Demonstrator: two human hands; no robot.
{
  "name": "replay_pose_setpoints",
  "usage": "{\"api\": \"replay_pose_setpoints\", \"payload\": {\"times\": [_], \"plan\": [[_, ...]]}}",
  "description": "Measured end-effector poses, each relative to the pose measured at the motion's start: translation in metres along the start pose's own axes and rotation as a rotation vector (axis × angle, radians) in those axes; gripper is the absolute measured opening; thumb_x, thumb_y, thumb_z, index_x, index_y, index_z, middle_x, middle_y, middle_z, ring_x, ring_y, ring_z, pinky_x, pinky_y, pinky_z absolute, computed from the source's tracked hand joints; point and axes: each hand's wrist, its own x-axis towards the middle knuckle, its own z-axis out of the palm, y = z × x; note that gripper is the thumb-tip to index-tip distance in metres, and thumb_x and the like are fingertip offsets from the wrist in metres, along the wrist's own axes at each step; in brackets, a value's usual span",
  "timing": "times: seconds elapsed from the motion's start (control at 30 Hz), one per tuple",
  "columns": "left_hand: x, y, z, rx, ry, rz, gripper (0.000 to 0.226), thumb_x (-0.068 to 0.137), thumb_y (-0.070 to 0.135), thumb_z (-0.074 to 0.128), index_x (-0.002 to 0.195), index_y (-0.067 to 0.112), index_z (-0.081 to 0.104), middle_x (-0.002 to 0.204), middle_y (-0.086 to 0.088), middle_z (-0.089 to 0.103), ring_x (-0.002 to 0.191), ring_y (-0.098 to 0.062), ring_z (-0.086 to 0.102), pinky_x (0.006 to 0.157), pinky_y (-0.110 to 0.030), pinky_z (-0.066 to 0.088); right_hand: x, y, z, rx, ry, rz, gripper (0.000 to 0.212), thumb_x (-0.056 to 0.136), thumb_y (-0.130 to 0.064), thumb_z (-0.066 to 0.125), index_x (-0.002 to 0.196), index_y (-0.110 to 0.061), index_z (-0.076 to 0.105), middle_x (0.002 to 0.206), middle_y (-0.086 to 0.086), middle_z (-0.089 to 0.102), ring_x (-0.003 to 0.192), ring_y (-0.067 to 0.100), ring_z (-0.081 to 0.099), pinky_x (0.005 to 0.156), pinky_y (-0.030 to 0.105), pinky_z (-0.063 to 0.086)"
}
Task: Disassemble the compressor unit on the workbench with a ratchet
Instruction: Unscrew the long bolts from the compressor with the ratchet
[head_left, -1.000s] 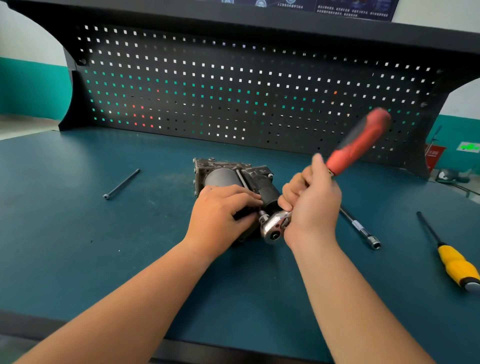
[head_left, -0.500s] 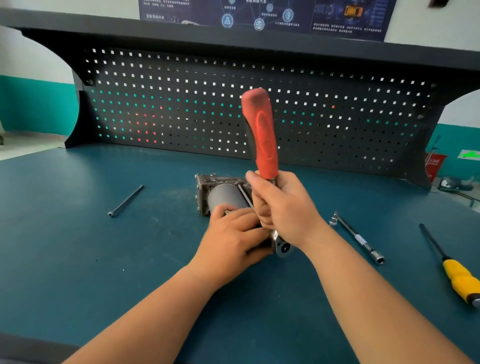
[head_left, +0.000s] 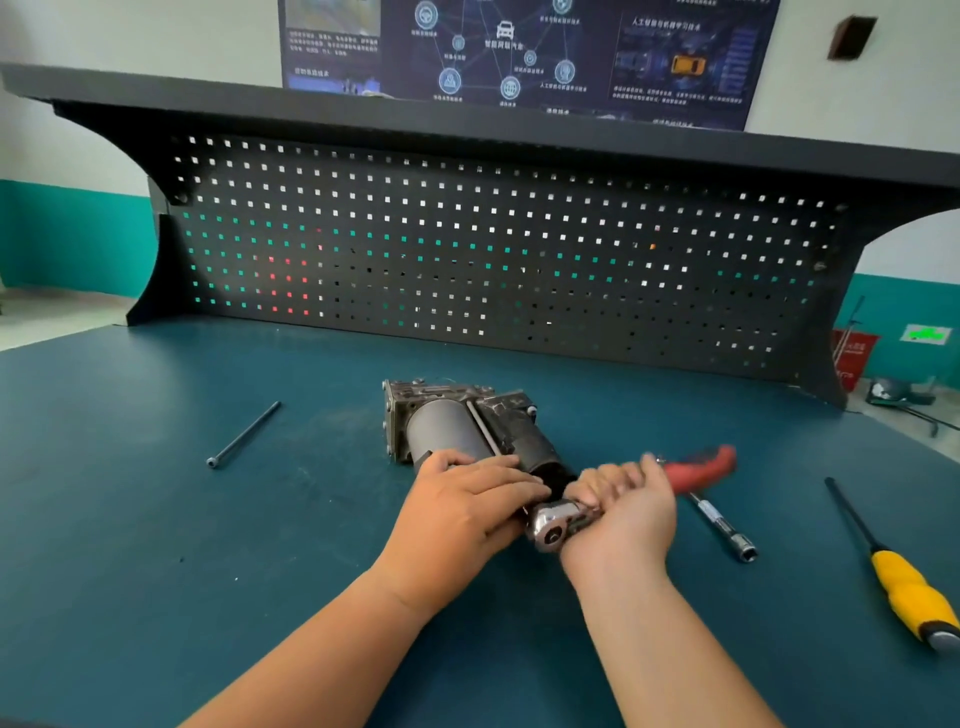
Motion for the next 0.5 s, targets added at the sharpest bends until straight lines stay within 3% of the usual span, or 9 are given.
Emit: {"api": "replay_pose_setpoints", "payload": {"times": [0.13,0.23,0.37,0.43,0.5], "plan": [[-0.001,0.0,0.004,-0.016,0.077,-0.027,0.02,0.074,0.024,0.056,0.087,0.019,0.071,0.089,0.006,0.072,0.091,-0.006,0.06,0.073,-0.029,0.038,-0.005,-0.003,0.023,-0.403,-0.323,-0.12,0.045,0.098,-0.021,0.039,0.055,-0.023,0.027,0.043,-0.009,0.02,0.033,0.006,0.017,0.033,0.015,0.018],[0.0,0.0,0.008,0.019,0.132,-0.013,0.015,0.074,0.023,0.055,0.088,0.023,0.057,0.09,0.012,0.064,0.076,-0.006,0.05,0.07,-0.028,0.037,-0.013,0.002,0.038,-0.807,-0.656,-0.133,0.056,0.098,-0.015,0.041,0.044,-0.025,0.033,0.04,-0.009,0.023,0.033,0.006,0.018,0.036,0.014,0.018],[0.0,-0.004,0.007,0.031,0.191,0.053,0.021,0.074,0.02,0.056,0.064,0.013,0.072,0.072,0.004,0.065,0.078,-0.012,0.043,0.075,-0.029,0.037,-0.016,0.011,0.052,-1.352,-1.051,-0.199,0.043,0.097,-0.013,0.049,0.057,-0.02,0.034,0.04,-0.015,0.032,0.037,0.001,0.028,0.041,0.012,0.026],[0.0,-0.004,0.006,0.042,0.188,0.068,0.023,0.074,0.019,0.055,0.06,0.012,0.072,0.066,0.002,0.066,0.076,-0.011,0.043,0.079,-0.031,0.038,-0.016,0.008,0.053,-1.389,-1.113,-0.127,0.043,0.098,-0.013,0.048,0.058,-0.019,0.034,0.04,-0.016,0.033,0.035,0.0,0.029,0.041,0.009,0.026],[-0.001,-0.003,0.005,0.069,0.147,0.059,0.022,0.075,0.022,0.054,0.062,0.014,0.071,0.068,0.006,0.067,0.075,-0.007,0.05,0.086,-0.038,0.038,-0.015,0.0,0.052,-1.223,-1.049,-0.018,0.045,0.097,-0.018,0.049,0.055,-0.019,0.037,0.041,-0.011,0.031,0.034,0.002,0.025,0.037,0.013,0.023]]}}
